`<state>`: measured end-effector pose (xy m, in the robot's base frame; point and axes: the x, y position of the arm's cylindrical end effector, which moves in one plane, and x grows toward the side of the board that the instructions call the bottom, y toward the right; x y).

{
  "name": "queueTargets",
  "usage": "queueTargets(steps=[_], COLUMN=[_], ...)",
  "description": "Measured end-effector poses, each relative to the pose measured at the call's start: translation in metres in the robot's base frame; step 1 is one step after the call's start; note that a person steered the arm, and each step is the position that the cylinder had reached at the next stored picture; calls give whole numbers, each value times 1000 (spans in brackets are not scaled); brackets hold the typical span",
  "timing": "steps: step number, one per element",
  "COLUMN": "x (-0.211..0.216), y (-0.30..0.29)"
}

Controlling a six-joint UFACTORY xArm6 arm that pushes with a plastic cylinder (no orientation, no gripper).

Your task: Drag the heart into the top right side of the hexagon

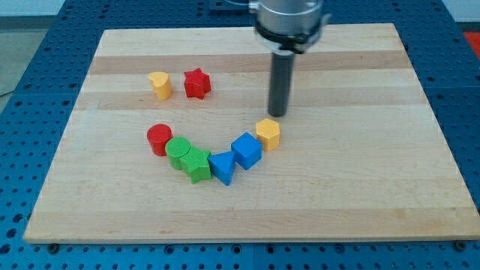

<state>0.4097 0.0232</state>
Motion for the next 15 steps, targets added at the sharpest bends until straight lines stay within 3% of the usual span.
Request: queueTargets(steps=[3,4,5,7,8,10,11,12,14,15], x=[-19,-66,-80,-2,-5,-44,-44,-16,1,0], y=[-236,-260,-209,-63,-63,-136,-179,-187,-39,-30])
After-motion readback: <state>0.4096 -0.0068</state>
